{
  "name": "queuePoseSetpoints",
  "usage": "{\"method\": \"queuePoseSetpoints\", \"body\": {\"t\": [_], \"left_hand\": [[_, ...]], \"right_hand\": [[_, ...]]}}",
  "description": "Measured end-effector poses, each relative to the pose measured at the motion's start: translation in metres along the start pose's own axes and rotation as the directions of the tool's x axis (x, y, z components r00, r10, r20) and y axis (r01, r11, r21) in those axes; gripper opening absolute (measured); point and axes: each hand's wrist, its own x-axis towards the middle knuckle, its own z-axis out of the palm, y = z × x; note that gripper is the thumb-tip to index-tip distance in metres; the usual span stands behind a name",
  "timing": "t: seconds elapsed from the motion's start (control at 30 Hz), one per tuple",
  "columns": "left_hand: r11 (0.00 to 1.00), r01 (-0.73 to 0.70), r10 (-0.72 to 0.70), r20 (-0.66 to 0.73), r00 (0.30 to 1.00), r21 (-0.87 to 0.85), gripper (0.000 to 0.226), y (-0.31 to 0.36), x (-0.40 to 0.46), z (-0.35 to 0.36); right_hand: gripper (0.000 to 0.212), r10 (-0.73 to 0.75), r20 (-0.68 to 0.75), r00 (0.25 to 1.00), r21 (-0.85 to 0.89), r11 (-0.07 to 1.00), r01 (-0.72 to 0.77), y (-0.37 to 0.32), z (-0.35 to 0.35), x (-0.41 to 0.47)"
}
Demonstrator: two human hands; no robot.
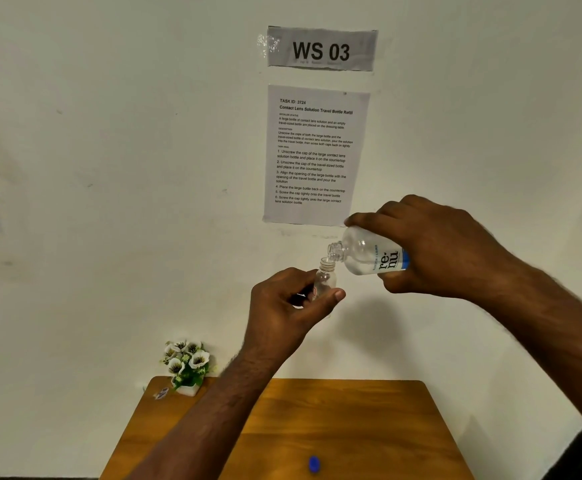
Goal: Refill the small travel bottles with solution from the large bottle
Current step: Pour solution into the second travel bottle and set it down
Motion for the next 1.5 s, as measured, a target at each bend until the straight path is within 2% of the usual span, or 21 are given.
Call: {"method": "queuePoseSetpoints", "body": {"t": [0.83,1.5], "left_hand": [[1.000,0.000,0.000,0.010,1.000,0.016,0.032,-0.0026,-0.0013,0.0000],[1.000,-0.004,0.003,0.014,1.000,0.016,0.036,0.0001,-0.0024,-0.0004]], "right_hand": [[0.084,-0.027,-0.049,0.998,0.012,1.000,0.028,0.0007,0.0050,0.0001],[0.084,-0.008,-0.025,1.000,0.020,1.000,0.009,-0.0004,0.0035,-0.0017]]}}
